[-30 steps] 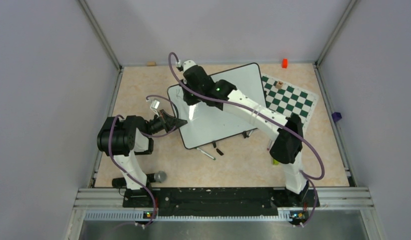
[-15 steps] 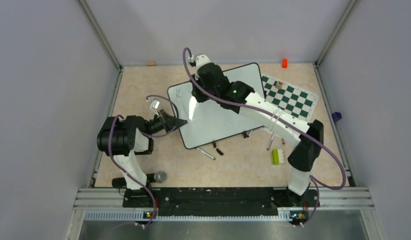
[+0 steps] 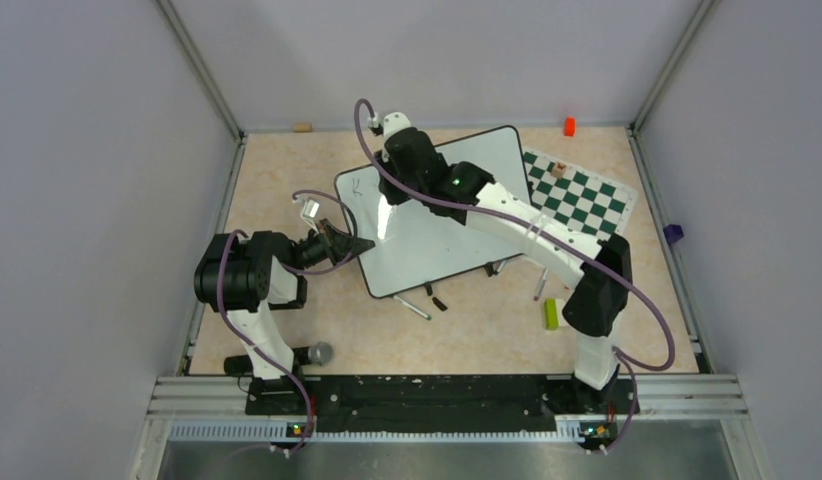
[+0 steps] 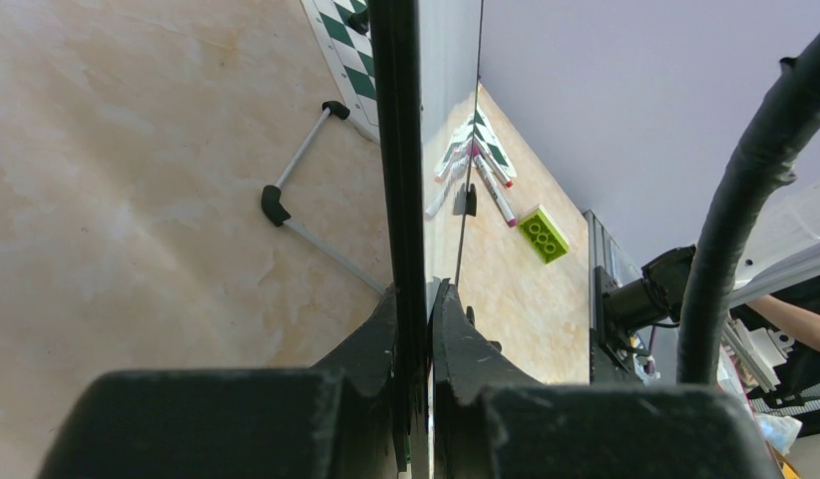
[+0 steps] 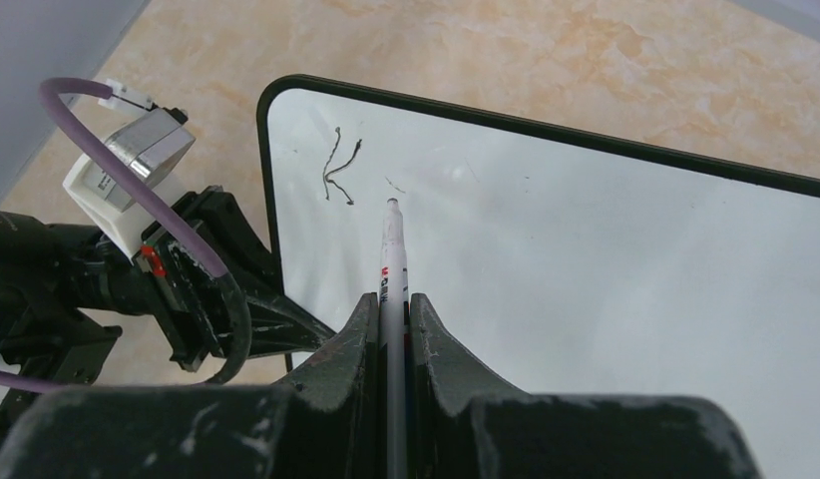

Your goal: Write a sentence on the whiteboard

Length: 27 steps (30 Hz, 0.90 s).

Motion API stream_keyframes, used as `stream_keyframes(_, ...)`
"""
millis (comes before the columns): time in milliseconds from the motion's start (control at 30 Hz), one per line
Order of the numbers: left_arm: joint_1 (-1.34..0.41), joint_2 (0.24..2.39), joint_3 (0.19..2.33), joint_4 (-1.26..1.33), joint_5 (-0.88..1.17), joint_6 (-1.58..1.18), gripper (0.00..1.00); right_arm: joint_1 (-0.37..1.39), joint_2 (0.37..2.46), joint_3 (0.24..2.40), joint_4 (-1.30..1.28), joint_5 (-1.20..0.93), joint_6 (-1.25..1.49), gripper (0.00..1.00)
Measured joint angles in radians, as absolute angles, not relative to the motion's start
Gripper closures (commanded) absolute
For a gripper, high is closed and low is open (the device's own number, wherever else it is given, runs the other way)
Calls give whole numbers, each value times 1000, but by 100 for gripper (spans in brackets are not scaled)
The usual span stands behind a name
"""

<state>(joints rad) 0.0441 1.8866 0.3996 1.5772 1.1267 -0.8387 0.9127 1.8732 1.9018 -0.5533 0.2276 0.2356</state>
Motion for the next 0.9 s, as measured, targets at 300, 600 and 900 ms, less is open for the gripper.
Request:
stream_keyframes(300, 44, 1887, 400, 1577, 1127, -839, 100, 913, 1913, 1921, -554, 218, 236, 100)
stream_keyframes(600, 44, 1887, 400, 1577, 1128, -839, 100, 913, 1930, 1957, -555, 189, 236, 100)
stream_keyframes(900, 44, 1887, 400, 1577, 1126, -839, 100, 913, 1991, 2004, -570, 177, 238, 100)
